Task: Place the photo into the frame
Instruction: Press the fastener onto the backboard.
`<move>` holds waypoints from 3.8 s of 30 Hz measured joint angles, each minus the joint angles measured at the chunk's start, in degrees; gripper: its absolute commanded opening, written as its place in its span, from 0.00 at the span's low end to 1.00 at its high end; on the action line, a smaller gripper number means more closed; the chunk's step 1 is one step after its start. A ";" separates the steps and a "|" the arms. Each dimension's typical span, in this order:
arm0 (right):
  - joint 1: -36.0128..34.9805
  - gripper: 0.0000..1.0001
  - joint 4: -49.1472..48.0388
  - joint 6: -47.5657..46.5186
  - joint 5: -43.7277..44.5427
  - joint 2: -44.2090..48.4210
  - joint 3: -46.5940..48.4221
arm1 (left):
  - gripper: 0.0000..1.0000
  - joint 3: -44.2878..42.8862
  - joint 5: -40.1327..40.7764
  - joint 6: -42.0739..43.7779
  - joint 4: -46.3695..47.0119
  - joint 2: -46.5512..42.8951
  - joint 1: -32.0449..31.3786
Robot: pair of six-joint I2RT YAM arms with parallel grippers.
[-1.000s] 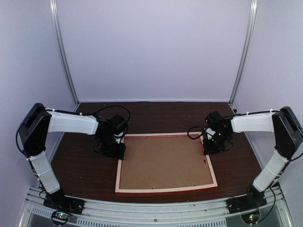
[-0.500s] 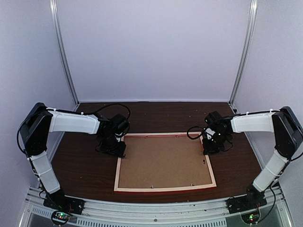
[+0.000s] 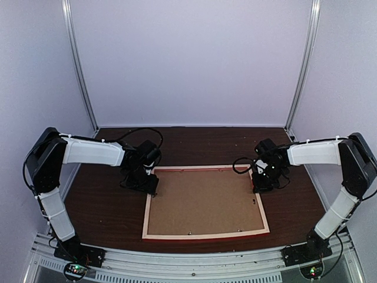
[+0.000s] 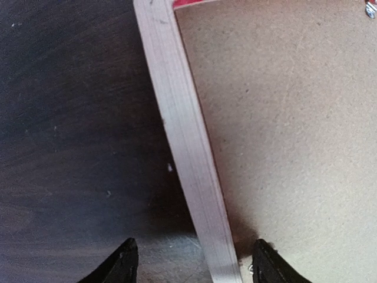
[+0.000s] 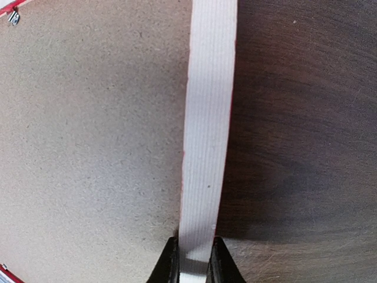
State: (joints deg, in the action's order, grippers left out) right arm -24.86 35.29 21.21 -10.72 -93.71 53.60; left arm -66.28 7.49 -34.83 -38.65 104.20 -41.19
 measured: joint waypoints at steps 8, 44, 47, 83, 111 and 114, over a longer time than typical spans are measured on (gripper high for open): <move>0.00 0.01 0.00 -0.13 0.00 0.00 0.02 | 0.64 0.96 -2.47 0.63 2.36 -0.13 -0.59; 0.00 0.02 0.00 -0.20 -0.13 -0.04 0.00 | 0.43 7.54 -4.57 -4.70 7.06 -4.46 -3.61; 0.00 0.02 0.00 -0.20 -0.15 -0.04 0.00 | 0.41 7.91 -4.61 -5.03 6.97 -4.81 -3.61; 0.00 0.01 -0.50 -0.15 -0.20 0.31 -0.44 | 0.29 10.54 -5.81 -8.20 9.31 -6.47 -3.50; 0.04 0.01 -0.61 -0.17 -0.37 0.31 -0.50 | 0.45 13.55 -12.26 -7.93 8.55 -9.07 0.35; 0.04 0.01 -0.59 -0.17 -0.37 0.31 -0.50 | 0.45 13.55 -12.59 -7.82 8.55 -9.07 0.55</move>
State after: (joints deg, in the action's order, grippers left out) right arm -24.82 34.70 21.04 -11.09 -93.41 53.10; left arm -52.73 -5.10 -42.65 -30.11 95.13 -40.64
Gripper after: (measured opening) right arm 0.147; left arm 0.451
